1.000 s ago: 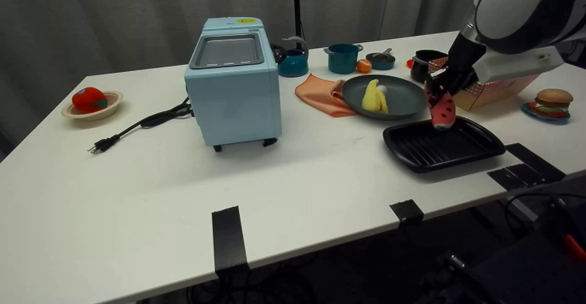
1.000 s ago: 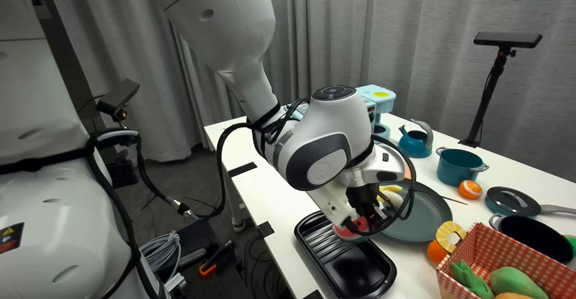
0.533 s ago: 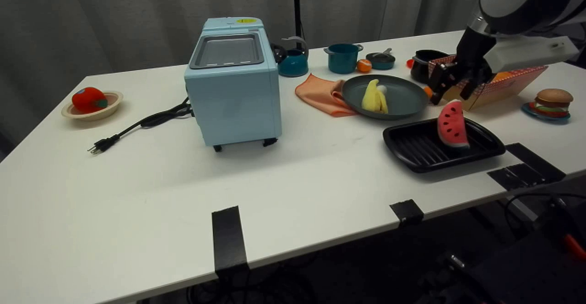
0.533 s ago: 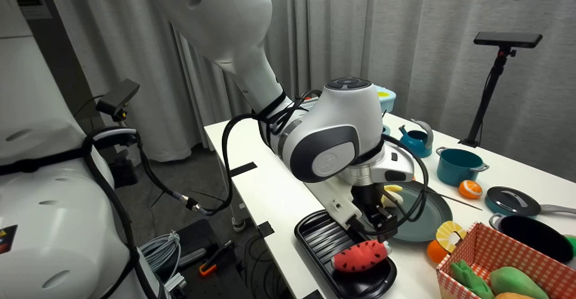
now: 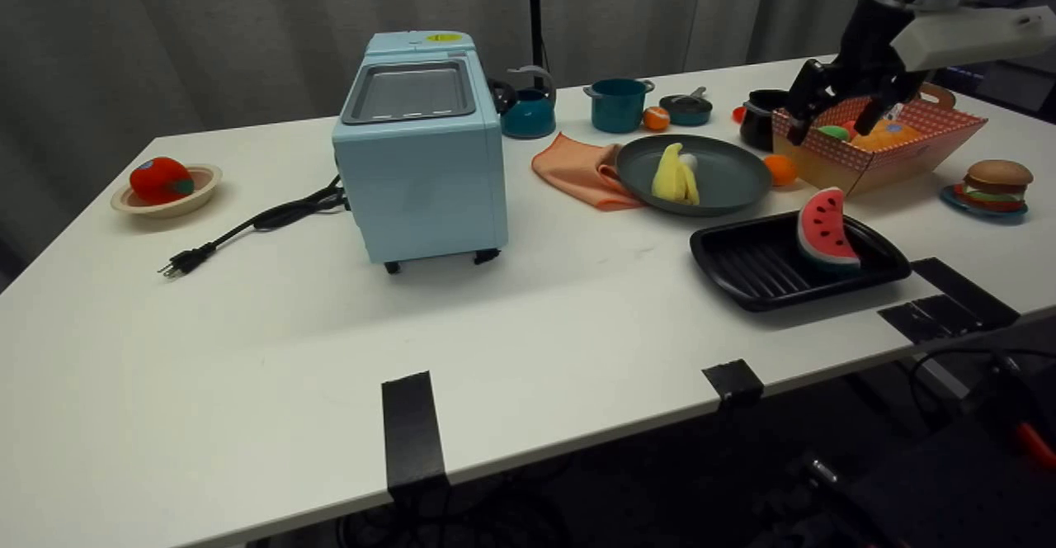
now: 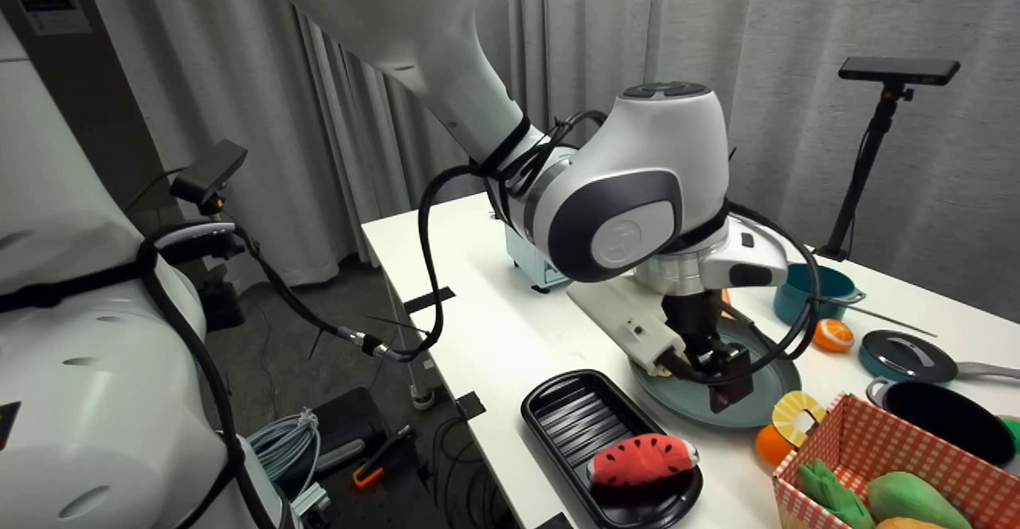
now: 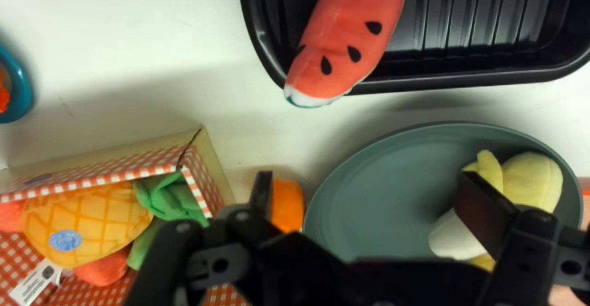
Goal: Put the banana plushie on the gray plate then move the watermelon plushie to the black plate
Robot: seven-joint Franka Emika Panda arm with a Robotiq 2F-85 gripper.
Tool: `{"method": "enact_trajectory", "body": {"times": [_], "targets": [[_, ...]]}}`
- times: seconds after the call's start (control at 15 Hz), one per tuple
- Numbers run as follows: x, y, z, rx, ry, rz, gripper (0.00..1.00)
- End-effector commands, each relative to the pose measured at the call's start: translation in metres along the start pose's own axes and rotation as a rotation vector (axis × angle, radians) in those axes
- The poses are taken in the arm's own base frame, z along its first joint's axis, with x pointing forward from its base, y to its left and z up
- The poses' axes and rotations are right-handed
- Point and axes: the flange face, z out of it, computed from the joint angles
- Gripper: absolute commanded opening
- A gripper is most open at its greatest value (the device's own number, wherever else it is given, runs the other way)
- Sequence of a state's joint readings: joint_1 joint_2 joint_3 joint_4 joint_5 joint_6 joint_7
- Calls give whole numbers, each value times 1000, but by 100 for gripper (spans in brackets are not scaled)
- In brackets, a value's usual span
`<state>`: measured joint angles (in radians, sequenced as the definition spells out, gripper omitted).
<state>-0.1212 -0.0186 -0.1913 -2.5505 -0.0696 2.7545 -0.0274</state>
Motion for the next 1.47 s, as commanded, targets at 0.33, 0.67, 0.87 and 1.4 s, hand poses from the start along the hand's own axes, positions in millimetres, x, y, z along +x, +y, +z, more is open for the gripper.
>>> {"method": "enact_trajectory", "body": {"times": [0.33, 0.67, 0.87, 1.4], "targets": [[27, 8, -58, 19, 76, -21, 100], [31, 8, -57, 27, 104, 1, 100], [32, 10, -61, 34, 112, 5, 100], [32, 10, -61, 35, 112, 5, 100]]}}
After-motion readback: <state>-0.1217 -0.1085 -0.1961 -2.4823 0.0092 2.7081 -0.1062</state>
